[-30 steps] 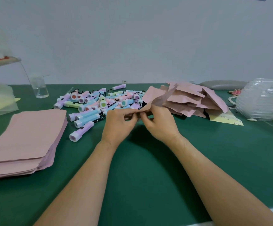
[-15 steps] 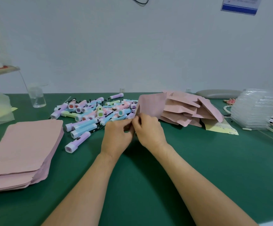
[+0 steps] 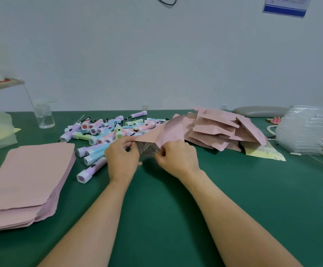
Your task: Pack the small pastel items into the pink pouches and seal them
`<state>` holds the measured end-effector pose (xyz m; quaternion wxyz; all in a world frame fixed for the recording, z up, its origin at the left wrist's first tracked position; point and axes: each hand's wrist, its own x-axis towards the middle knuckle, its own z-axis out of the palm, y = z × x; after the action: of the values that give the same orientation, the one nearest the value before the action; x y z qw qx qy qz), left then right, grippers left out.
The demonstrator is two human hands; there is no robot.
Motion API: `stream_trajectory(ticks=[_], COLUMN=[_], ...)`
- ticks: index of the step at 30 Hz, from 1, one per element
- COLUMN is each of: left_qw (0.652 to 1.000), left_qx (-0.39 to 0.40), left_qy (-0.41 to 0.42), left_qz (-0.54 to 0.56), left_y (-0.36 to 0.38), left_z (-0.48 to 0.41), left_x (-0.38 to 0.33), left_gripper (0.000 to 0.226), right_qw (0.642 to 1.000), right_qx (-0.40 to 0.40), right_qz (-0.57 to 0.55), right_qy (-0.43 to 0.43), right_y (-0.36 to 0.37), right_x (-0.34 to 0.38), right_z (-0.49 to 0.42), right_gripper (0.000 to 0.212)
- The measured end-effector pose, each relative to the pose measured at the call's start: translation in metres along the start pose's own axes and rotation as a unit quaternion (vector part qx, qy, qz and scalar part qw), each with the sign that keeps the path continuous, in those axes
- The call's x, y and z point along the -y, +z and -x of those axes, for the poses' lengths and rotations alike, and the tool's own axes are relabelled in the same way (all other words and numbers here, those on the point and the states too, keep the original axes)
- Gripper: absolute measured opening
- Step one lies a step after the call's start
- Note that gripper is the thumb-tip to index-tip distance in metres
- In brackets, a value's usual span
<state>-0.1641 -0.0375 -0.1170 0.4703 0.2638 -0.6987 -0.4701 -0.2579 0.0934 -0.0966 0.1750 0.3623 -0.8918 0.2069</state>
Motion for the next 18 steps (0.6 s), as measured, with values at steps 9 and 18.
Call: stream_trajectory(ticks=[9,18], left_qw=[0.988,0.981], left_qx=[0.040,0.174], left_qy=[0.138,-0.001], left_qz=[-0.051,-0.091], left_y=[0.017,0.012], left_z=[0.026,0.018], left_x=[-0.015,-0.010], left_gripper=[0.033,0.021], right_qw=[0.979,0.998], right_qx=[-0.040,-0.007], right_qz=[-0.162,-0.035], right_qy=[0.120,-0.053], right_y=[-0.001,-0.006], right_x=[-0.001,-0.001], right_z=[0.004,0.009], right_gripper=[0.033,0.025])
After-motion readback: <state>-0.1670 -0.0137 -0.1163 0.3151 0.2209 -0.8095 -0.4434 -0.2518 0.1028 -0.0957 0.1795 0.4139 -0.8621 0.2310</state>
